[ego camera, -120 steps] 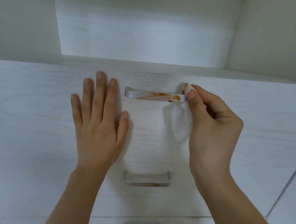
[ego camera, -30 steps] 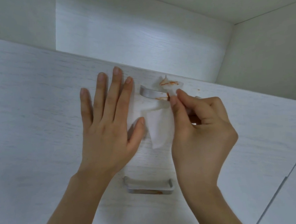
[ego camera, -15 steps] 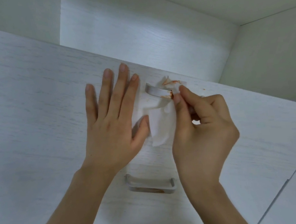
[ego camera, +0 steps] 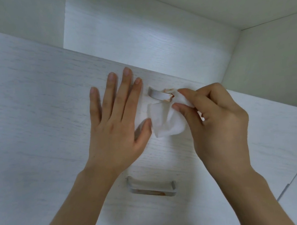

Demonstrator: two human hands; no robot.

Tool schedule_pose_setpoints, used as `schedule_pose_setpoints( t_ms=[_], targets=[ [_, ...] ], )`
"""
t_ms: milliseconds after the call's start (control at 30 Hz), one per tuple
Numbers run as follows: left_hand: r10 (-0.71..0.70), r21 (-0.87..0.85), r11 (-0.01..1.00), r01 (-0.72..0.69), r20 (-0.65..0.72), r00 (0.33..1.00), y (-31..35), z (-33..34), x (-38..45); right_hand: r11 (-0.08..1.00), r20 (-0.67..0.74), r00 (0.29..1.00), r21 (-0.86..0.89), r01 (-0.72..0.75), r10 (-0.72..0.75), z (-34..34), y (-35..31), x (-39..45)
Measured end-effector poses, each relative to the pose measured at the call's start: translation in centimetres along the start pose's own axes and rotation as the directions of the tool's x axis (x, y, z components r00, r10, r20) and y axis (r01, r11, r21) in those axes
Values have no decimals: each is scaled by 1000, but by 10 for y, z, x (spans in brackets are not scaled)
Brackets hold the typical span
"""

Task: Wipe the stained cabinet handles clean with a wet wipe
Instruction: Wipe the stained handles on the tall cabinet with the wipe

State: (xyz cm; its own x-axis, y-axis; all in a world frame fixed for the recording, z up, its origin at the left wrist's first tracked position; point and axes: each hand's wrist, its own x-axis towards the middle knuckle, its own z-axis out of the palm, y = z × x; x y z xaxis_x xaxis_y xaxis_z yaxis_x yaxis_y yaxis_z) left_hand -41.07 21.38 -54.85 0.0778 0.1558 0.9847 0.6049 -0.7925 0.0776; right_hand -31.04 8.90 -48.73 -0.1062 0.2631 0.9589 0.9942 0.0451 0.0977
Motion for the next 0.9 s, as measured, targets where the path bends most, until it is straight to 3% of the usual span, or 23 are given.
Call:
schedule_pose_setpoints(
  t_ms=[167, 333, 467, 600, 733, 900],
  targets=[
    [10, 0, 1000, -10, 2, 1000, -1, -1, 0, 997, -113, 991, -33, -71, 67, 5, -1, -3],
    [13, 11, 1000, -13, -1, 1000, -1, 0, 0, 999, -105, 993, 9, -52, 52, 10, -5, -1],
    [3, 13, 1000, -3, -19, 1000, 0, 1, 0, 990, -304, 942, 31, -138, 141, -1, -6, -2],
    [4, 18, 1000, -4, -13, 1000, -1, 1, 0, 994, -488, 866, 36, -104, 108, 1, -5, 8],
    [0, 11, 1000, 0, -10, 1000, -1, 1, 0, 998, -301, 952, -3, -58, 54, 18, -2, -7],
    [4, 16, 1000, -4, -6, 1000, 0, 1, 0, 999, -214, 976, -15, -42, 37, 24, 0, -19]
  ],
)
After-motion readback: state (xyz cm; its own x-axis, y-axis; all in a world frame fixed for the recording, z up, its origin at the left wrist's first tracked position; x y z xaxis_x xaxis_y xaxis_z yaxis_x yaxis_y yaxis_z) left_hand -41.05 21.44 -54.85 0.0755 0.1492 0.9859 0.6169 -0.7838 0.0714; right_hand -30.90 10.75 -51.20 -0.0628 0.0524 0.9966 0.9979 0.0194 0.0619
